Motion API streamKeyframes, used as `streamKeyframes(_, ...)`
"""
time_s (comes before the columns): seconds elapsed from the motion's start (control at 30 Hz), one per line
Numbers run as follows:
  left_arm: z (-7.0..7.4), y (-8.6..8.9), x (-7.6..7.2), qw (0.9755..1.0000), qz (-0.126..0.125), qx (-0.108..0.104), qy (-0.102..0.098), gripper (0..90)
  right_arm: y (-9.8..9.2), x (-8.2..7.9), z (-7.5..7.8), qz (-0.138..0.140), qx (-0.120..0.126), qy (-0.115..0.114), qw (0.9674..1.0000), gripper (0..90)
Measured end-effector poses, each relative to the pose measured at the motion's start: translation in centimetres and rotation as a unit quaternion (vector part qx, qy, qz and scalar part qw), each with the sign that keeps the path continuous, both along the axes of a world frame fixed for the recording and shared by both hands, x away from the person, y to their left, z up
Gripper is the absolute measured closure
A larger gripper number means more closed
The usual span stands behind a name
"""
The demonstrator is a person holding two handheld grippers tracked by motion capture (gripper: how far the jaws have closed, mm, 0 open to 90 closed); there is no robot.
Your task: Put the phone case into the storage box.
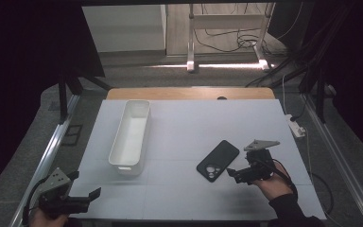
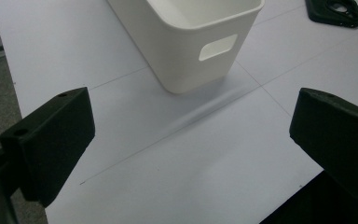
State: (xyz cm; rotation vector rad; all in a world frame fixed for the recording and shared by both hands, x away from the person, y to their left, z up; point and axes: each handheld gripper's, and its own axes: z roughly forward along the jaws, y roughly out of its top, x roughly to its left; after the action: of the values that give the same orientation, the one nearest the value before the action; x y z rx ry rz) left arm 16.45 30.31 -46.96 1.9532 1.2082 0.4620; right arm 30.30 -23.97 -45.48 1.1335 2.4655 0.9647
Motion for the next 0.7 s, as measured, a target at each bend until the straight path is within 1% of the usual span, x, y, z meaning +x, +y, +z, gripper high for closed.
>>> streamKeyframes(0.2, 0.0, -0.1, 0.0, 1.0, -0.002, 0.004, 0.001, 0.9, 0.5, 0.6, -0.1, 0.0, -0.004, 0.004, 1.0, 0.0)
streamKeyframes(0.3, 0.0, -0.1, 0.0, 1.0, -0.002, 0.005, 0.002, 1.0, 0.8, 1.1, -0.2, 0.005, -0.007, 0.005, 1.0, 0.0)
streamKeyframes(0.5, 0.0, -0.1, 0.0, 1.0, -0.002, 0.003, 0.002, 1.0, 1.4, 1.9, -0.2, 0.009, -0.013, 0.012, 0.9998, 0.0)
streamKeyframes(0.7, 0.0, -0.1, 0.0, 1.0, -0.003, 0.003, 0.002, 1.0, 1.8, 2.7, -0.3, 0.012, -0.02, 0.011, 0.9997, 0.0)
